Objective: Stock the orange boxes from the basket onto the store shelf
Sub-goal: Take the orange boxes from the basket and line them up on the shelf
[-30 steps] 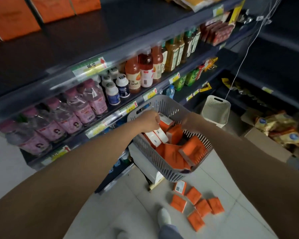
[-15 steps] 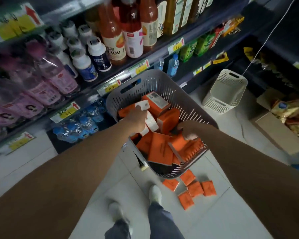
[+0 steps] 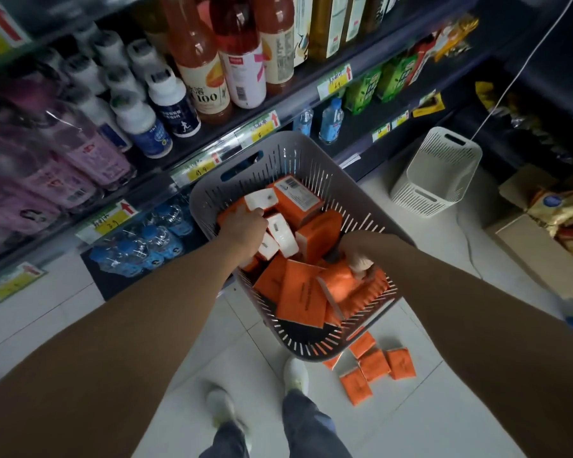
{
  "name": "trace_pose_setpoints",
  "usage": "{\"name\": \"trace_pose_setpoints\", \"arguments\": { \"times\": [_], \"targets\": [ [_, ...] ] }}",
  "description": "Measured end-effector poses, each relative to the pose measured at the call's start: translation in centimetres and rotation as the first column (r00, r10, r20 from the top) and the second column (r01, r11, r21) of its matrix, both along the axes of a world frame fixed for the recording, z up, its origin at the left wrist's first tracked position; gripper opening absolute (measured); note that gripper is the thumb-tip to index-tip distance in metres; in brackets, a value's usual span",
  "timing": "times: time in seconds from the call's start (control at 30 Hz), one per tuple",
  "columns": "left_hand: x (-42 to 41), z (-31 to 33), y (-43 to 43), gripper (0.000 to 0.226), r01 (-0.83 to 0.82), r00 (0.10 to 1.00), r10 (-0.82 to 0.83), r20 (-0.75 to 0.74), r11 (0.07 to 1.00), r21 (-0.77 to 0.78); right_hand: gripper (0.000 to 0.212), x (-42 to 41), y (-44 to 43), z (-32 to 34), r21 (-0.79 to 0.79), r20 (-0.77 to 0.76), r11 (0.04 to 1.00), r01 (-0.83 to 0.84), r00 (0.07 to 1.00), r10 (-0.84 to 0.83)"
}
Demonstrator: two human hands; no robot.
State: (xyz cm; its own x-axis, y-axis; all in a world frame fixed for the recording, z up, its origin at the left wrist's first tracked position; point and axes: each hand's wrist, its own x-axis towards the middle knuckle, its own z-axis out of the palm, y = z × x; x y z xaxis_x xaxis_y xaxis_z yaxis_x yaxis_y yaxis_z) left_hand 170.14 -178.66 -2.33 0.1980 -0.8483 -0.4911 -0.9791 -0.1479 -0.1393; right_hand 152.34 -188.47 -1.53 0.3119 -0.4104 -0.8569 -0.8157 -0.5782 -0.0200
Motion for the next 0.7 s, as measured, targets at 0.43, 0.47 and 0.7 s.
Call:
{"name": "trace_pose_setpoints", "arguments": {
  "times": [0.43, 0.47, 0.7],
  "targets": [
    [4.7, 15.7, 1.9, 0.022, -0.399, 0.869, 0.275, -0.412, 0.882, -0.252, 0.050, 5.5, 0.3, 15.7, -0.313, 0.378, 0.928, 0.205, 0.923, -0.076],
    [5.0, 17.3, 2.7, 0.028, -0.435, 0.852, 0.292, -0.434, 0.857, -0.277, 0.043, 5.9, 0.9, 17.1, -0.354, 0.405, 0.909, 0.222, 0.912, -0.065],
    [7.4, 27.6, 8.4, 0.034, -0.529, 0.828, 0.280, -0.485, 0.678, -0.511, 0.024, 8.9, 5.6, 26.3, -0.462, 0.611, 0.789, 0.405, 0.790, -0.048]
  ]
}}
